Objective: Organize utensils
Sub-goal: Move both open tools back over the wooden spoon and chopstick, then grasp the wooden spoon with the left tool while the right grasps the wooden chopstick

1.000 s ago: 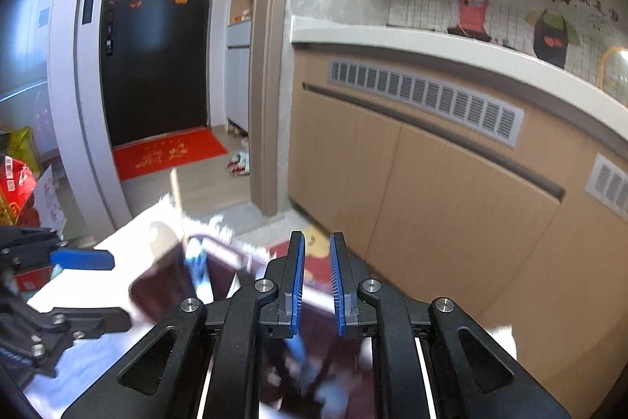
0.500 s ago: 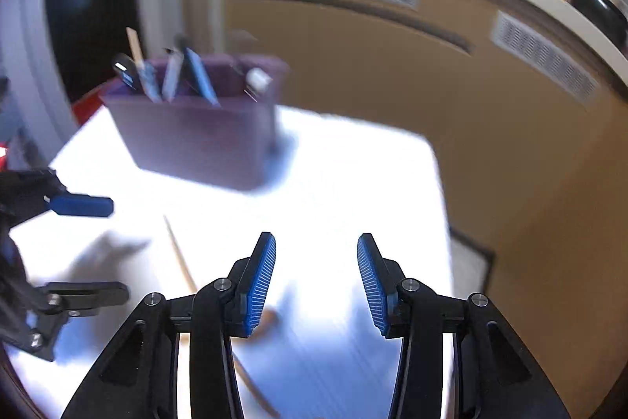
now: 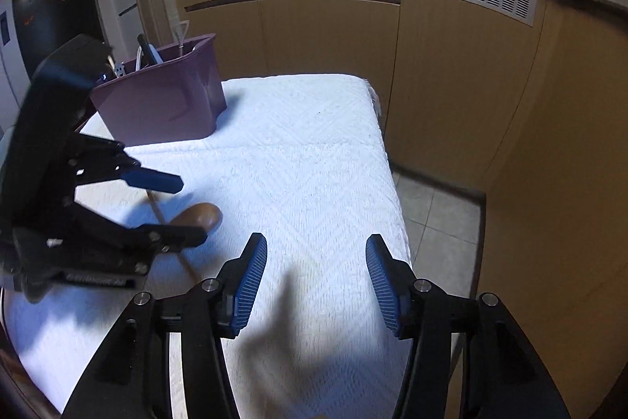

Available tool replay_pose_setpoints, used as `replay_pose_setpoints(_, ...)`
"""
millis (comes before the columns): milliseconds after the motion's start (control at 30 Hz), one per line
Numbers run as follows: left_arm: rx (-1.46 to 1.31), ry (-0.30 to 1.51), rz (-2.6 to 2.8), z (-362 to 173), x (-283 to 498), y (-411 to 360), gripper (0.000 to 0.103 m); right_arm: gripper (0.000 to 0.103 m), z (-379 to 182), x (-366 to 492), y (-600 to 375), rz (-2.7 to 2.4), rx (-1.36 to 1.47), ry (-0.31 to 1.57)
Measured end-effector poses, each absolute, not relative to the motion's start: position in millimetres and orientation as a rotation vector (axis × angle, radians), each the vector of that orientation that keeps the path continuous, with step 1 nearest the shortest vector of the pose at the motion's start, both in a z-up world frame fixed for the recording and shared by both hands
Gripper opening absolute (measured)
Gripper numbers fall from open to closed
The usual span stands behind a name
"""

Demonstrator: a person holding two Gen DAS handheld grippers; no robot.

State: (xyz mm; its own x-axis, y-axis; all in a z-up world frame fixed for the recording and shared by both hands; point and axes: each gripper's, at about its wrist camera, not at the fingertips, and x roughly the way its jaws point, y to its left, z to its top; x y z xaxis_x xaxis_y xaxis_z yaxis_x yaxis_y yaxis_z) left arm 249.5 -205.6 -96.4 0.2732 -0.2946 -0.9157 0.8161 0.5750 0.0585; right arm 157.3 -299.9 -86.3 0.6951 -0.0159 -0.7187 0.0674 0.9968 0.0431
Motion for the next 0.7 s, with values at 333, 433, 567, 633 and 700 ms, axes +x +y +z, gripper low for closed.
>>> replay_pose_setpoints(333, 0.563, 1.022, -0.809, -98, 240, -199, 0.027, 0.057, -88, 161, -296, -0.042, 0.078, 0.821)
replay_pose_setpoints(433, 0.531, 0.983, -0.769, -91, 237, -186, 0.027, 0.057, -86, 162, -290, -0.039, 0.061, 0.827)
replay_pose_setpoints(567, 0.381, 0.955, -0.710, -69, 238, -144, 0.027, 0.057, -81, 160, -279, -0.021, 0.029, 0.824)
replay_pose_setpoints(633, 0.315, 0.931, -0.660, -57, 238, -115, 0.027, 0.058, -79, 161, -273, -0.006, 0.011, 0.826)
replay_pose_setpoints(700, 0.255, 0.912, -0.605, -47, 237, -84, 0.027, 0.058, -79, 165, -263, 0.017, -0.016, 0.837)
